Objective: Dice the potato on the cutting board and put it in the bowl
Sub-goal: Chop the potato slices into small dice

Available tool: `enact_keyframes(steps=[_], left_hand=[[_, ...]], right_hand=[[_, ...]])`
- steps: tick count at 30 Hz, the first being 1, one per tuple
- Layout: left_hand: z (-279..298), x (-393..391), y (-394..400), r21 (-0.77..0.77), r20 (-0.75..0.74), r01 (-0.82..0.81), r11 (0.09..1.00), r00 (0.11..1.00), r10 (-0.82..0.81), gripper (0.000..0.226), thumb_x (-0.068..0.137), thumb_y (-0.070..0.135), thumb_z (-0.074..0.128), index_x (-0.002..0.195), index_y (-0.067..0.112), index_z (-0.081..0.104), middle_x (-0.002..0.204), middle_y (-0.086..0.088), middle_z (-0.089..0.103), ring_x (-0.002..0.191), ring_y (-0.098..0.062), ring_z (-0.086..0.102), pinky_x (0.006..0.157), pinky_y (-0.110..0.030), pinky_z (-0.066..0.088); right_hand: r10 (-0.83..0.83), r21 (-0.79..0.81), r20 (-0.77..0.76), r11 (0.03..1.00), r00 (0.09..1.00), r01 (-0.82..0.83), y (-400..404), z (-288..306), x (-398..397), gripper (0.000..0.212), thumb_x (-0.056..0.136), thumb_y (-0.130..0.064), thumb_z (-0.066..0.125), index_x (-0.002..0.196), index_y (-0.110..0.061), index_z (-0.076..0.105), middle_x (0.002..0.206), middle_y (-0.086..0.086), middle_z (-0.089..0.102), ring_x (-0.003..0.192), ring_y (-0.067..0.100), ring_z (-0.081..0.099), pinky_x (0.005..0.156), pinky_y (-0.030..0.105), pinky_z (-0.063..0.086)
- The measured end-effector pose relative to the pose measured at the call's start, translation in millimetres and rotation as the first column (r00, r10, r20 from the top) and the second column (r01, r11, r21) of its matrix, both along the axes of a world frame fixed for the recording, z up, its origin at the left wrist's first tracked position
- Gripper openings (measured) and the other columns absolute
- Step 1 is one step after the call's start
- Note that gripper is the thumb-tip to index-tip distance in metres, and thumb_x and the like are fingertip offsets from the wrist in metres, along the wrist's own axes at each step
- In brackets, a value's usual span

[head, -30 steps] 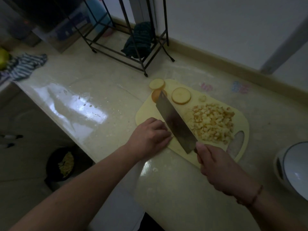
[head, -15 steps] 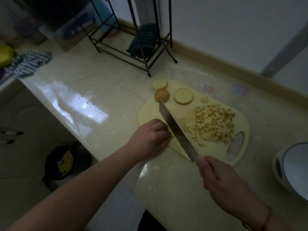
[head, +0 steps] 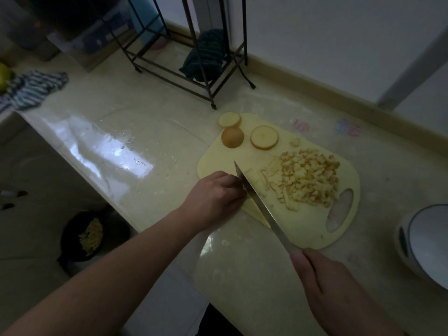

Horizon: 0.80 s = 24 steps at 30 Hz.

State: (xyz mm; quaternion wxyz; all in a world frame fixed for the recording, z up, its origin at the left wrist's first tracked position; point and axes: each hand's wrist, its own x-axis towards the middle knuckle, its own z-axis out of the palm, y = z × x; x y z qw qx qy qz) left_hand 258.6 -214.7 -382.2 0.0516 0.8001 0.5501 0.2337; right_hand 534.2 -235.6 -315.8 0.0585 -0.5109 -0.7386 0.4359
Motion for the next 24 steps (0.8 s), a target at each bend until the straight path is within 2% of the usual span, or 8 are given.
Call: enact_keyframes(steps=[5, 9, 11, 15, 19, 22, 24], left_hand=[[0, 1, -1, -0.001, 0.018, -0.023, 1.0, 1.0, 0.023, 0.019, 0.091, 0.025, 0.064, 0.094, 0.015, 0.08, 0.098, -0.004, 0.073, 0.078, -0.025, 0.067, 0.066, -0.03, 0.052], [3, 0, 0, 0.003, 0.028, -0.024, 1.0, 0.999, 0.024, 0.019, 0.092, 0.025, 0.064, 0.093, 0.016, 0.08, 0.098, -0.004, 0.073, 0.077, -0.024, 0.066, 0.067, -0.029, 0.05], [5, 0, 0, 0.001, 0.023, -0.022, 1.0, 0.999, 0.022, 0.015, 0.091, 0.023, 0.068, 0.092, 0.015, 0.08, 0.097, -0.004, 0.072, 0.077, -0.022, 0.065, 0.067, -0.029, 0.05], [4, -1, -1, -0.027, 0.026, -0.026, 0.999, 0.999, 0.026, 0.011, 0.09, 0.023, 0.073, 0.093, 0.015, 0.08, 0.098, -0.003, 0.071, 0.079, -0.019, 0.064, 0.066, -0.03, 0.052], [5, 0, -1, -0.027, 0.058, -0.053, 0.998, 0.997, 0.054, 0.014, 0.09, 0.027, 0.07, 0.089, 0.017, 0.08, 0.096, -0.001, 0.071, 0.076, -0.02, 0.064, 0.064, -0.03, 0.053], [6, 1, -2, -0.042, 0.081, -0.058, 0.997, 0.995, 0.062, 0.01, 0.087, 0.024, 0.074, 0.09, 0.016, 0.08, 0.096, -0.001, 0.072, 0.079, -0.019, 0.065, 0.065, -0.031, 0.055], [6, -2, -2, -0.049, 0.094, -0.03, 0.998, 0.995, 0.035, 0.016, 0.09, 0.025, 0.069, 0.091, 0.012, 0.08, 0.097, -0.004, 0.072, 0.084, -0.02, 0.066, 0.068, -0.033, 0.056]], right_hand=[[0.027, 0.004, -0.013, 1.0, 1.0, -0.027, 16, -1, -24, 0.054, 0.082, -0.064, 0.015, 0.071, -0.022, 0.048, 0.063, -0.003, 0.058, 0.066, 0.011, 0.057, 0.065, 0.029, 0.037], [0.024, 0.006, -0.032, 1.0, 0.999, -0.024, 29, 0, -40, 0.047, 0.087, -0.059, 0.022, 0.066, -0.024, 0.046, 0.059, -0.005, 0.054, 0.059, 0.007, 0.052, 0.06, 0.028, 0.032], [-0.006, -0.067, -0.06, 0.998, 0.998, 0.002, 41, -2, -38, 0.05, 0.087, -0.059, 0.023, 0.064, -0.022, 0.047, 0.054, -0.007, 0.052, 0.052, 0.005, 0.05, 0.056, 0.027, 0.034], [-0.086, -0.288, -0.105, 0.956, 0.991, 0.052, 56, 0, -28, 0.053, 0.092, -0.056, 0.027, 0.07, -0.013, 0.048, 0.043, -0.008, 0.044, 0.034, 0.003, 0.039, 0.037, 0.012, 0.028], [-0.155, -0.434, -0.13, 0.897, 0.979, 0.084, 52, 6, -22, 0.052, 0.095, -0.056, 0.029, 0.072, -0.012, 0.046, 0.047, -0.004, 0.039, 0.036, 0.007, 0.031, 0.035, 0.018, 0.025], [-0.097, -0.305, -0.118, 0.951, 0.988, 0.056, 47, 4, -22, 0.056, 0.092, -0.057, 0.028, 0.07, -0.009, 0.047, 0.045, -0.005, 0.042, 0.035, 0.004, 0.035, 0.036, 0.013, 0.027], [-0.048, -0.196, -0.122, 0.98, 0.991, 0.024, 43, 4, -25, 0.057, 0.088, -0.06, 0.027, 0.067, -0.011, 0.048, 0.046, -0.004, 0.045, 0.038, 0.005, 0.042, 0.041, 0.015, 0.03]])
